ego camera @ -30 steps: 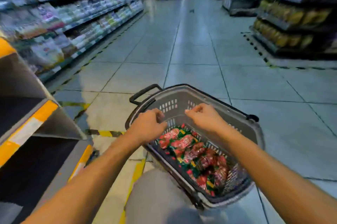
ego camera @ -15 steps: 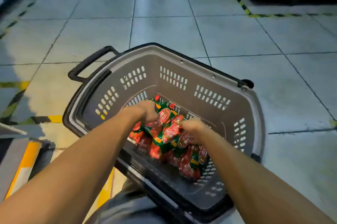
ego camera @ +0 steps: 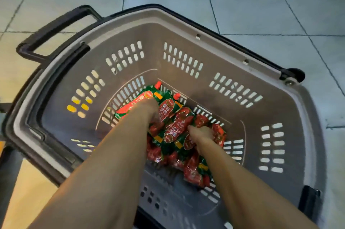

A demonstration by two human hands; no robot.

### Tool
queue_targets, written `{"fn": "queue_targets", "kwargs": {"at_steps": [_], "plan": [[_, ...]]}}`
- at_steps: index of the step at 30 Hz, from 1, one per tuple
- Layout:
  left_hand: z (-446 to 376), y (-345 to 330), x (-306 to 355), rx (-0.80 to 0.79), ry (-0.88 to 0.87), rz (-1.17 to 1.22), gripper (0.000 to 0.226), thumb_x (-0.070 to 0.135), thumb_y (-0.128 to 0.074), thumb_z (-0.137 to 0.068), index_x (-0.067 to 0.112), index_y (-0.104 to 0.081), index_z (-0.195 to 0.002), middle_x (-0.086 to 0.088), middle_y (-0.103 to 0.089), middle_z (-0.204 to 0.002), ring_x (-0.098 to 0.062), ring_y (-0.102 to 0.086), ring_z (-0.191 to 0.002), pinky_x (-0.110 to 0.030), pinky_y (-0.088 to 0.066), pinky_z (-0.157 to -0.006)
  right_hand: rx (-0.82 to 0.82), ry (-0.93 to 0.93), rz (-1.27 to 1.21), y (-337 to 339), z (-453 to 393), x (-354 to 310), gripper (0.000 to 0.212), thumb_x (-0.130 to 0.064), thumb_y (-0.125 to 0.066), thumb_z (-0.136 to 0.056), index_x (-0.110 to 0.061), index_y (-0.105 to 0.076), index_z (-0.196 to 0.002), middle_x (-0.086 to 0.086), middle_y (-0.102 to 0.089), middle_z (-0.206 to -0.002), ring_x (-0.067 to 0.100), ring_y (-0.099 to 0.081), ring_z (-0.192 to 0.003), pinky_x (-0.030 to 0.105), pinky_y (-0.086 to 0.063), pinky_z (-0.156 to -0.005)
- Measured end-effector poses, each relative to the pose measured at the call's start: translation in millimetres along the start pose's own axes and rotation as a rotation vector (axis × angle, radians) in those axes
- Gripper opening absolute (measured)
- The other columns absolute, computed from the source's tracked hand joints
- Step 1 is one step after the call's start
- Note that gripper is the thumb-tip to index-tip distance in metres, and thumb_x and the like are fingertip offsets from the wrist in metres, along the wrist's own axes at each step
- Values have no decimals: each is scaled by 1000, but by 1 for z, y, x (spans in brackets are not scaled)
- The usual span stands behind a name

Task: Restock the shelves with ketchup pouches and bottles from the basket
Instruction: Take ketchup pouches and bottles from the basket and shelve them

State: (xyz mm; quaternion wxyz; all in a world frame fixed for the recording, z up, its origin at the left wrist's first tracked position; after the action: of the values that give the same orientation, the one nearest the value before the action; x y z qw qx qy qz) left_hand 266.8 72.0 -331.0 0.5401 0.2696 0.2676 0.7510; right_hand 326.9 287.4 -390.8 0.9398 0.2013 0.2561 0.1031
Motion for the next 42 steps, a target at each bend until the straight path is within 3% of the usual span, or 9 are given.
{"fn": "queue_targets", "kwargs": {"at_steps": [3, 8, 14, 17, 21, 25, 32, 36, 42], "plan": [[-2, -3, 0, 36, -6, -56, 68, 27, -80, -84, 4, -46, -139, -11, -60, -128, -25, -58, -113, -35, -49, -97, 19, 56, 205, 4, -1, -6, 79, -44, -71, -90, 3, -36, -144, 17, -61, -129, 33, -63, -114, 46, -53, -100], [0, -4, 6, 69, -31, -162, 55, 34, -80, -84, 5, -59, -126, -9, -62, -121, -24, -61, -110, -34, -54, -95, 13, 442, 809, 10, 14, -37, 76, -48, -61, -96, -9, -21, -148, 14, -66, -121, 32, -66, -108, 46, -53, -94], [-3, -21, 1, 75, -4, -45, 67, 46, -80, -77, 11, -57, -130, -13, -47, -140, -30, -45, -129, -47, -42, -110, -252, 747, 1367, 6, 19, -40, 86, -42, -67, -94, -37, -10, -159, 10, -58, -138, 29, -60, -118, 44, -49, -102], [-3, -27, -3, 61, 24, 3, 80, 52, -80, -73, 15, -51, -138, -15, -31, -151, -34, -30, -139, -55, -32, -115, -131, 984, 1406, -3, 27, -51, 71, -33, -68, -94, -35, -31, -154, 7, -49, -146, 28, -47, -133, 46, -39, -113], [-9, -20, -17, 104, 55, 259, 86, 47, -86, -66, 15, -51, -138, -12, -47, -135, -31, -46, -126, -50, -42, -109, -93, 1153, 1467, -16, 32, -48, 56, -27, -62, -98, -32, -42, -149, 9, -36, -156, 28, -29, -146, 48, -16, -125], [-11, -18, -18, 51, 42, 395, 79, 36, -91, -63, 16, -54, -130, -4, -58, -112, -24, -55, -107, -46, -47, -103, -103, 1195, 1522, -13, 29, -53, 57, -31, -65, -95, -33, -43, -148, 3, -39, -152, 25, -32, -141, 47, -20, -120], [-11, -9, -8, -39, -15, 400, 61, 26, -88, -71, 19, -55, -122, 0, -58, -112, -18, -52, -95, -39, -45, -92, -294, 1124, 1422, -4, 32, -66, 41, -29, -65, -94, -31, -53, -133, -4, -56, -142, 22, -44, -135, 44, -24, -118], [3, 15, -4, -41, -39, 394, 54, 27, -87, -75, 16, -64, -122, -1, -64, -113, -22, -58, -107, -37, -46, -101, -402, 952, 1042, 19, 39, -81, 40, -31, -69, -93, -37, -54, -129, -5, -61, -133, 19, -56, -122, 43, -43, -109], [53, 62, -29, 26, -74, 563, 22, 12, -82, -80, 4, -68, -95, -11, -70, -90, -22, -61, -75, -28, -46, -67, -388, 911, 373, 53, 80, -113, 38, -18, -73, -92, -24, -57, -126, -8, -69, -119, 10, -65, -112, 44, -50, -104]]}}
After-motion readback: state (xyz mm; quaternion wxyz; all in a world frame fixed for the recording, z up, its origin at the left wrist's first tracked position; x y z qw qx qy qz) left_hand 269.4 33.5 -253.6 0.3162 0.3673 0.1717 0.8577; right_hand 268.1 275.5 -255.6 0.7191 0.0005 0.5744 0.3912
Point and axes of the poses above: each hand's wrist, its own z-axis away from the middle knuckle, its own y-axis out of the back of the hand, x = y × z, the point moved 7 cm from there along -z, towards the middle knuckle
